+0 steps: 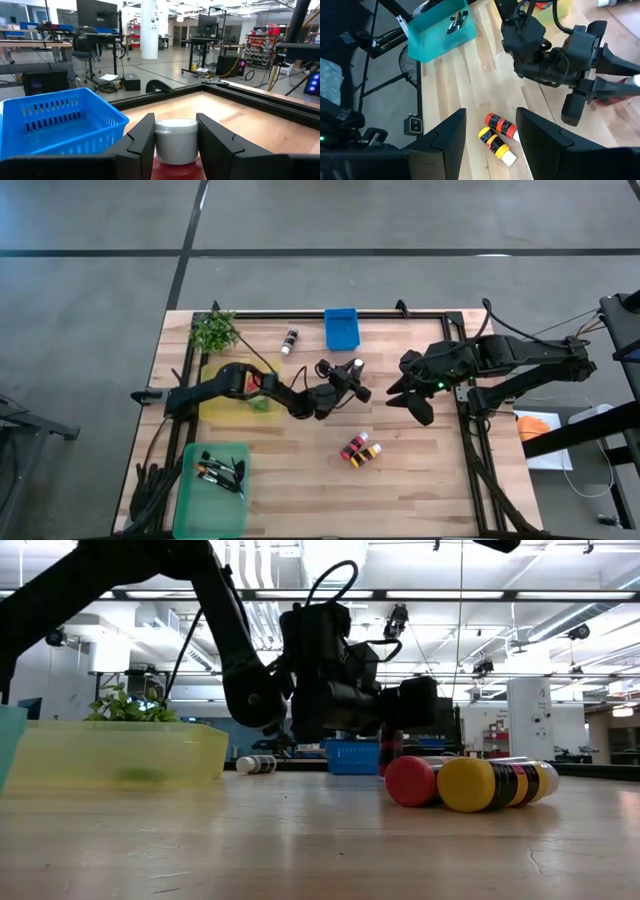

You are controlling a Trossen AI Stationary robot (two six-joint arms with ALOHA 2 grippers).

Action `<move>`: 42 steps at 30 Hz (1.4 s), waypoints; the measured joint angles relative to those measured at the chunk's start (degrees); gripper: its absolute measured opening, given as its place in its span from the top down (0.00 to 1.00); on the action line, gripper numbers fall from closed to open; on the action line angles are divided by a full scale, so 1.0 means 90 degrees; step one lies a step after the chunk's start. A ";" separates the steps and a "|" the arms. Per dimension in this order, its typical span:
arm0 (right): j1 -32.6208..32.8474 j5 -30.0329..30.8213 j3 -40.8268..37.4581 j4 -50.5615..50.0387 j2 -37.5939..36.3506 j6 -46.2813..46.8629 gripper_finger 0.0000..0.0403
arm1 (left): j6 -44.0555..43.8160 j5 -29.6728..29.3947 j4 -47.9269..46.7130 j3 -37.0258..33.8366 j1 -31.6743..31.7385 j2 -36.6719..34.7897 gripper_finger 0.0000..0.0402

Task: Pick & Place Paint Supplies
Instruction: Put the red paint bottle into the blue bin

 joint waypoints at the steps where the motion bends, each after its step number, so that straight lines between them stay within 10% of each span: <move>1: 0.0000 0.0001 0.0000 0.0003 0.0000 -0.0020 0.58 | -0.0073 0.0031 -0.0082 0.0000 -0.0015 0.0000 0.70; 32: -0.0003 0.0248 -0.0005 0.0058 0.0002 -0.0093 0.58 | -0.0576 0.0786 -0.1177 -0.0007 -0.0379 -0.1014 0.50; 42: -0.0291 0.0335 -0.0485 0.0005 -0.0006 -0.0457 0.58 | -0.1227 0.0821 -0.7405 0.0000 -0.0556 -0.3790 0.50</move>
